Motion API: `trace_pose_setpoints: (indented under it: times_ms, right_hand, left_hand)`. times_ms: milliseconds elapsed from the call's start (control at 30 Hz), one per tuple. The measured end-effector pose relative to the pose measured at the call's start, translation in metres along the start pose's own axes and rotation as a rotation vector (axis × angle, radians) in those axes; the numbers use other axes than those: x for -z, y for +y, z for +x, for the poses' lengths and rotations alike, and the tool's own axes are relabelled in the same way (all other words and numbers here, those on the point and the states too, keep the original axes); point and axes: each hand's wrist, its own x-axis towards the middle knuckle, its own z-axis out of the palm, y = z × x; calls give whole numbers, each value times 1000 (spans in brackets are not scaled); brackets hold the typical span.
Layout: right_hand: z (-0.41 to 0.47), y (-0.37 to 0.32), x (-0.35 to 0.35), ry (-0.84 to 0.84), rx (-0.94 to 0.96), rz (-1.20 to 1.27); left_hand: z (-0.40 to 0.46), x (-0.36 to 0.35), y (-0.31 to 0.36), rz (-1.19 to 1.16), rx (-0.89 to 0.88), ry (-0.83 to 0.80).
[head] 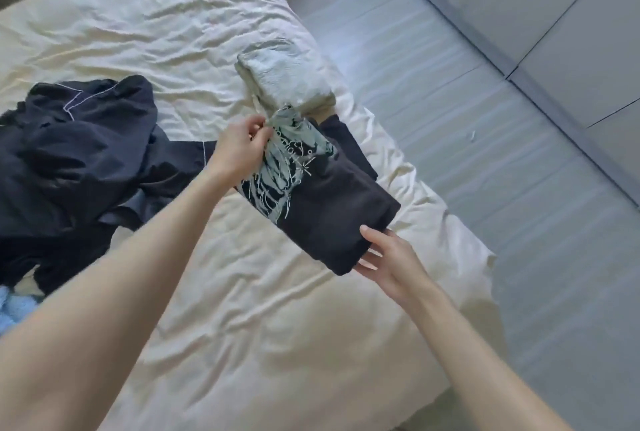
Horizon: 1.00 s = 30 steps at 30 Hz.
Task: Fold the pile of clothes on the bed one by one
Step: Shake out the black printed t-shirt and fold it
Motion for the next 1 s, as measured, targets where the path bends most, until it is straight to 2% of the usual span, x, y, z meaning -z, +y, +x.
trace_pose_setpoints:
  times_ms: [200,367,433,500,567,633,700,733,800,867,1000]
  right_hand:
    - [72,-28,-1,120,92,209]
    - [120,-21,12,133,-17,145]
    - [128,-15,16,110,-4,115]
    - [127,-9,19,169,51,55]
    - [121,-1,26,410,234,-222]
    - [112,0,32,618,665,-638]
    - [114,-2,37,580,1055,-1072]
    - [119,-5,38,520,1143,-1263]
    - [129,-12,38,419,1131,-1533]
    - [135,-16,39,358,1021,-1685]
    - [125,-17,40,262,894,-1730]
  left_hand:
    - [116,-51,39,149,-227,-40]
    - [149,-116,2,357,-141,-129]
    - [141,-133,-14,464,-236,-62]
    - [120,-144,-25,520,-425,50]
    - [94,-155,-33,536,-549,14]
    - [77,-163,-43,601,-556,-141]
    - [76,-168,-50,655,-499,-228]
    - [79,-170,-51,666,-479,-245]
    - [87,-173,-48,670,-463,-279]
    - [91,-171,-46,678,-457,-302]
    - [61,-161,-48,605,-381,-251]
